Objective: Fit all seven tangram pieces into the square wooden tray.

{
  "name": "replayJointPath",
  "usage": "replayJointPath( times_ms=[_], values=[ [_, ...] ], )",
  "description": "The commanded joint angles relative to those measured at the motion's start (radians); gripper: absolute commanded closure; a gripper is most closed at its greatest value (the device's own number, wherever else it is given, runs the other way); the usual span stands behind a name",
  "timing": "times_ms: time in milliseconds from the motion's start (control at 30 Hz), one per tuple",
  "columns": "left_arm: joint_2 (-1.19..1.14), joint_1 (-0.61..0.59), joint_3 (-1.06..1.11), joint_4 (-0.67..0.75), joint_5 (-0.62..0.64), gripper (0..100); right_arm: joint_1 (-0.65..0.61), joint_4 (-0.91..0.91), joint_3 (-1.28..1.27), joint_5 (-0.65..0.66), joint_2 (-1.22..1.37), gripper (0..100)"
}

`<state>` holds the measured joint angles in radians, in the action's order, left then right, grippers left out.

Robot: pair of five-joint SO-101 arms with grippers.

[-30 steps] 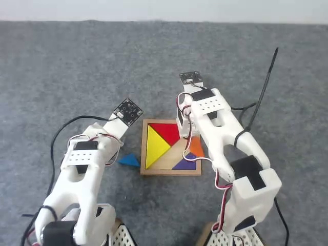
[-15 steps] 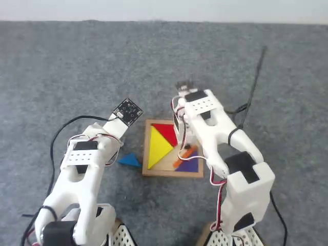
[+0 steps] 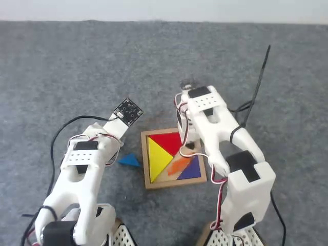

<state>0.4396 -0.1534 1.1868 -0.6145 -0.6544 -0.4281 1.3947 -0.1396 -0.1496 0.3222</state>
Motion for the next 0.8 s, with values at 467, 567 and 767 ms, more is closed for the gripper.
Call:
replayJointPath(
  times_ms=[467, 567, 767],
  values=[
    [0.037, -0.005, -0.005, 0.018, 0.003, 99, -0.134, 0.308, 0.187, 0.147, -0.151, 77.9],
    [0.038, -0.005, -0.005, 0.018, 0.003, 99, -0.214, 0.182, 0.015, 0.155, -0.182, 77.6],
    [0.038, -0.006, -0.005, 0.018, 0.003, 99, -0.286, -0.087, -0.226, 0.158, -0.239, 77.5]
  ],
)
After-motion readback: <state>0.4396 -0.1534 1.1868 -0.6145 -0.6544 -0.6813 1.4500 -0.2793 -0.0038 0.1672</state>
